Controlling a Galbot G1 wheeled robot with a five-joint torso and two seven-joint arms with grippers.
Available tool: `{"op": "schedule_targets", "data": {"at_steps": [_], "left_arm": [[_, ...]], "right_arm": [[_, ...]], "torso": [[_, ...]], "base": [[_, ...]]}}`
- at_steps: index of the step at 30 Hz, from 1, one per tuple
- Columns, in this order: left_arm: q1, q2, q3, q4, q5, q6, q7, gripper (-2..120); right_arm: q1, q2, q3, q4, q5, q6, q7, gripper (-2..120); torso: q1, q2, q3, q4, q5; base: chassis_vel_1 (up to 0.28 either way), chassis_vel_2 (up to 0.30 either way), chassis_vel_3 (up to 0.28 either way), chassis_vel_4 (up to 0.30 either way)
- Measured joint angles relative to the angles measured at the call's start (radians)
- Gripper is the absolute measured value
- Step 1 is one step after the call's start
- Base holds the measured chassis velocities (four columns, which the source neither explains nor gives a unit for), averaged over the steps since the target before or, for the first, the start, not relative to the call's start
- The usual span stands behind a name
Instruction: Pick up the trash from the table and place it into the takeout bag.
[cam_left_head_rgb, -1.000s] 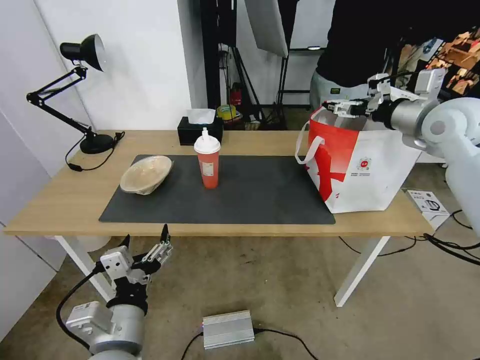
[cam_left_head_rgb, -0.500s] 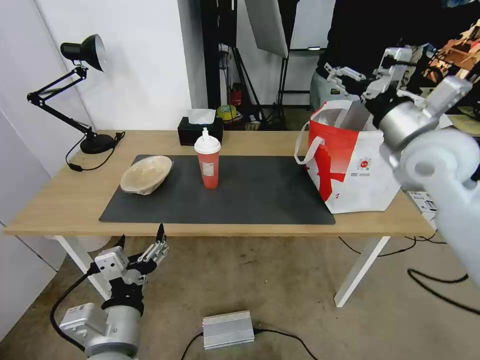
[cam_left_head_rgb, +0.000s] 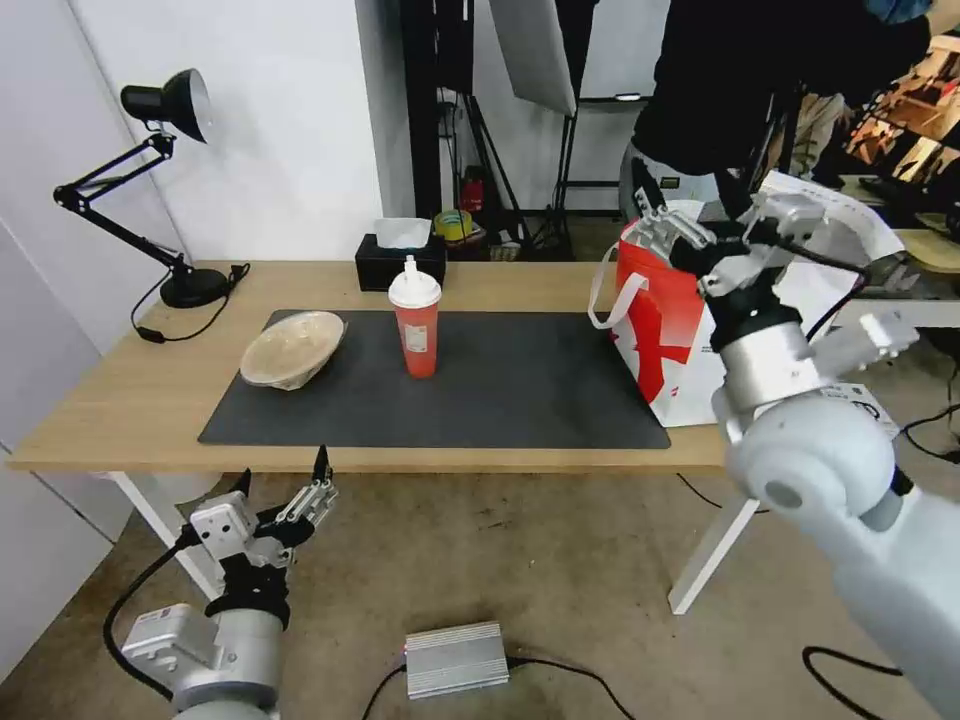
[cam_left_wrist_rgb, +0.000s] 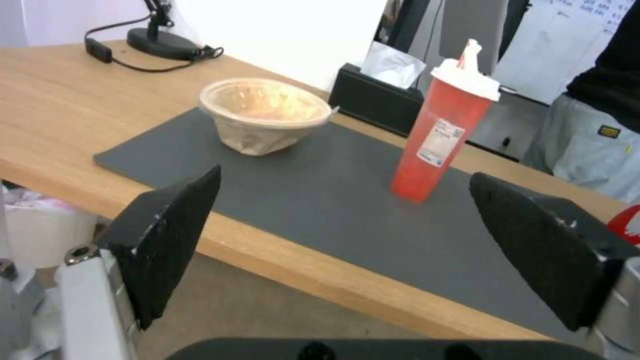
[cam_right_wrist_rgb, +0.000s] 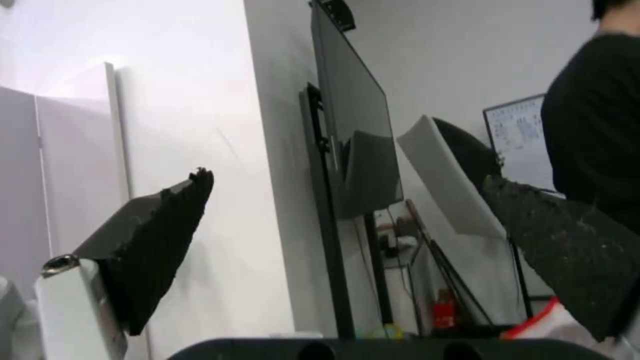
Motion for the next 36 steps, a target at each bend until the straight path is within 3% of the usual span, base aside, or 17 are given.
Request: {"op": "schedule_targets", "data": {"at_steps": [7, 16, 36], "left_arm": [[0.007, -0.004, -0.004, -0.004, 0.001, 0.000, 0.000, 100], [0.020, -0.001, -0.006, -0.008, 0.006, -0.003, 0.000, 100], [0.034, 0.002, -0.005, -0.012, 0.022, -0.030, 0.007, 100]], "right_arm": [[-0.121, 0.034, 0.002, 0.040, -0.077, 0.005, 0.055, 100], [-0.408, 0.128, -0.007, 0.067, -0.281, 0.042, 0.071, 100], [-0.650, 0.214, -0.047, 0.064, -0.550, 0.044, 0.098, 100]], "torso": [[0.000, 0.000, 0.000, -0.0002, 0.0001], [0.000, 0.000, 0.000, -0.0003, 0.0001], [0.000, 0.000, 0.000, -0.0002, 0.0001]], "base": [[0.000, 0.000, 0.000, 0.000], [0.000, 0.000, 0.000, 0.000], [0.000, 0.000, 0.000, 0.000]]}}
